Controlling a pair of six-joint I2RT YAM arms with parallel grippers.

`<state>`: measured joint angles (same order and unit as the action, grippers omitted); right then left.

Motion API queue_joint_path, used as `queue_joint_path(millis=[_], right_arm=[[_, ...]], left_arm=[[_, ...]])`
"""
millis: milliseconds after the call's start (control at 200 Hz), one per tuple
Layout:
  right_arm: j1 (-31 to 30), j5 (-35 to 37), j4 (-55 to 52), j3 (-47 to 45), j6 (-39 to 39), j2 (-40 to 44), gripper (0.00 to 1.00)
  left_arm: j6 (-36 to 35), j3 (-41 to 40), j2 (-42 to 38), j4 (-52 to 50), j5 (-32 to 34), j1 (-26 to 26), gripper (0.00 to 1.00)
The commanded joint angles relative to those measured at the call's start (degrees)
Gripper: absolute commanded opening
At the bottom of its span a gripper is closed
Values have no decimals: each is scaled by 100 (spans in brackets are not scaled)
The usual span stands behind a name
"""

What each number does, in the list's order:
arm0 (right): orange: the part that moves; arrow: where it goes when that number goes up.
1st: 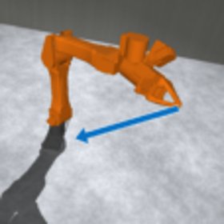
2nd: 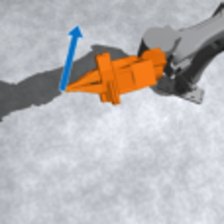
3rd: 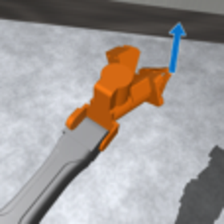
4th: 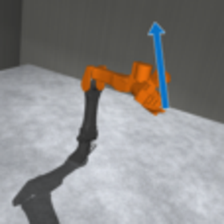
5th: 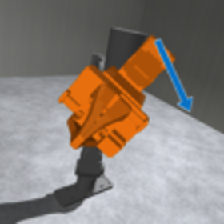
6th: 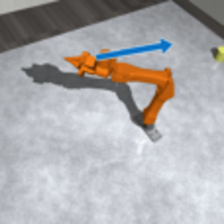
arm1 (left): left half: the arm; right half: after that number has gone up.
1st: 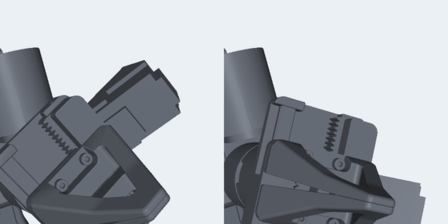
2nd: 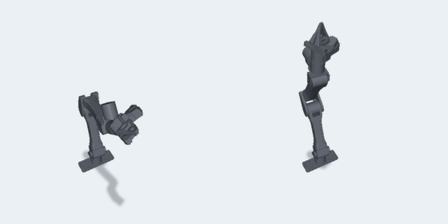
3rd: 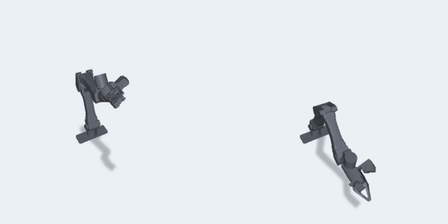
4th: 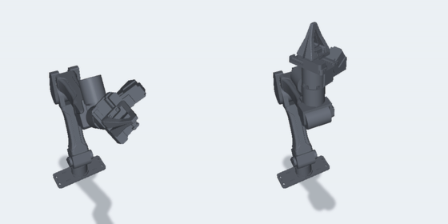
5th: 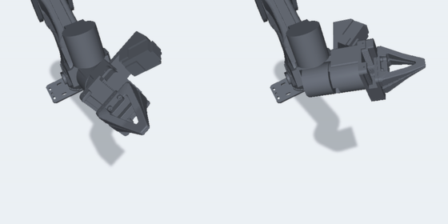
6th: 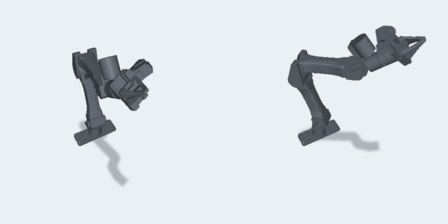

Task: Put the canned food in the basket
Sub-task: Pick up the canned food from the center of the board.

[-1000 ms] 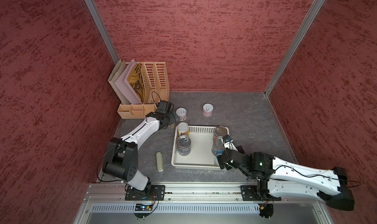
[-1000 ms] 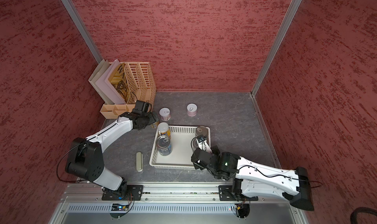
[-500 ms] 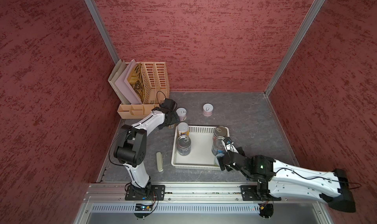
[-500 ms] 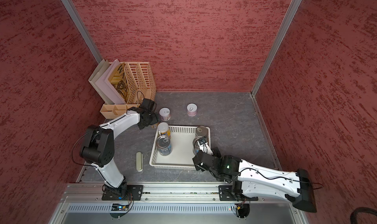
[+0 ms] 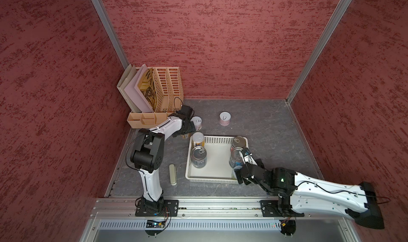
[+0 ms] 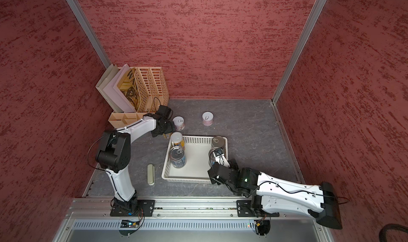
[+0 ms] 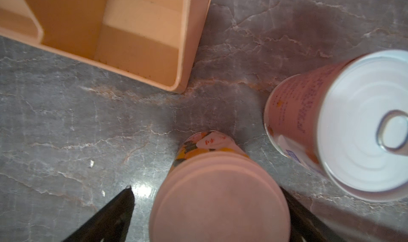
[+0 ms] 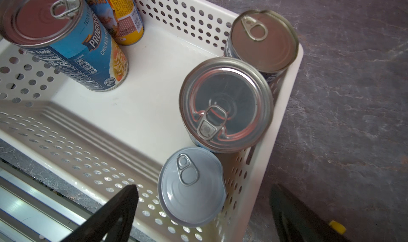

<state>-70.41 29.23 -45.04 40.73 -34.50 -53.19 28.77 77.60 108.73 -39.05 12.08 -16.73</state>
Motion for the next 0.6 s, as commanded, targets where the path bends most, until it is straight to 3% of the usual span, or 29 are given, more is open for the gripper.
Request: queue_joint_path(millis=[0, 145, 451, 596], right_arm=[[10, 91, 127, -90, -48, -7, 98], [12, 73, 145, -95, -48, -41, 98], [10, 65, 135, -155, -127, -95, 98], [10, 65, 144, -192, -146, -79, 98]], left_arm=[[-130, 103, -8, 24, 111, 3, 100], [-238, 73, -5, 152, -72, 55, 98], [-360, -36, -74, 347, -53, 87, 79], [-374, 16, -19, 296, 19, 130, 53]])
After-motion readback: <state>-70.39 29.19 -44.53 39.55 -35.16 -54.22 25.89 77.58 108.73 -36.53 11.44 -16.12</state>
